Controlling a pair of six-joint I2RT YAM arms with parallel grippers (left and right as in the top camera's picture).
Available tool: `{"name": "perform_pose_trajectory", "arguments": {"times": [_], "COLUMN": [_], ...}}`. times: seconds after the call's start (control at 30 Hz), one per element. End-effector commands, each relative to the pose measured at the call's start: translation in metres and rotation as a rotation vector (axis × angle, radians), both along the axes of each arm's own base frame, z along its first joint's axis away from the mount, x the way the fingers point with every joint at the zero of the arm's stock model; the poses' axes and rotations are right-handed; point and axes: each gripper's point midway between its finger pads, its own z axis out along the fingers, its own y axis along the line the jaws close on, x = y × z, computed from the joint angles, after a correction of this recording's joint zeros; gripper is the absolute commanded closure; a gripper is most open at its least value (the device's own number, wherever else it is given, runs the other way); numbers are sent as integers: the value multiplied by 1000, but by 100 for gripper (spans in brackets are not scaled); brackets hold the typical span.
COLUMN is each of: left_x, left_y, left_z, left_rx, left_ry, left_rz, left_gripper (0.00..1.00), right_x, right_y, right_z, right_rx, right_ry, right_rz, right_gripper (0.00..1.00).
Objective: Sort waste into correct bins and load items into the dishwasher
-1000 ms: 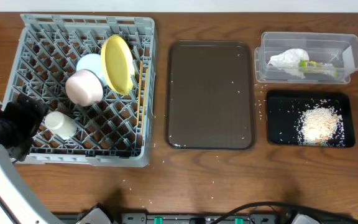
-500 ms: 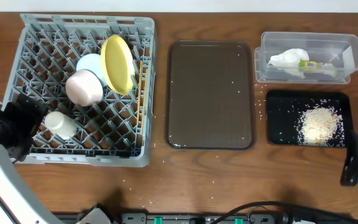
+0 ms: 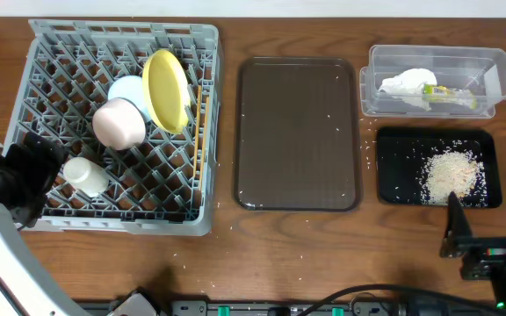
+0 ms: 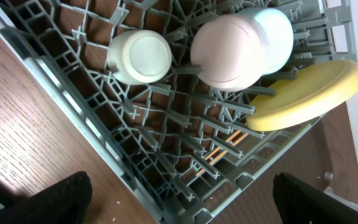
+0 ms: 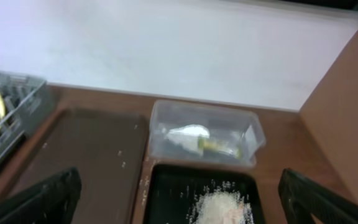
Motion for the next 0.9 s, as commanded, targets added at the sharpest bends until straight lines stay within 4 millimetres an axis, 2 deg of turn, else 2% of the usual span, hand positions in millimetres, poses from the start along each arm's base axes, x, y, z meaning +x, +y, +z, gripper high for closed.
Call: {"name": "perform_pose_trajectory", "arguments": {"times": [0.0, 0.3, 0.57, 0.87], "left_x": [0, 0, 0, 0], "left_y": [3, 3, 3, 3], "left_z": [3, 3, 3, 3], "left_rx": [7, 7, 7, 7], "left_ry": [-2, -2, -2, -2], "left_rz": [8, 8, 8, 8], "left_gripper": [6, 6, 6, 6], "right_x": [-2, 8, 15, 24], "right_y": [-1, -1, 0, 0], "right_z": [-17, -62, -82, -94], "right_rx": [5, 7, 8, 8], "right_ry": [-41, -147, -217, -233], "right_rz": [-4, -4, -4, -4], "right_gripper": [1, 1, 1, 1]}}
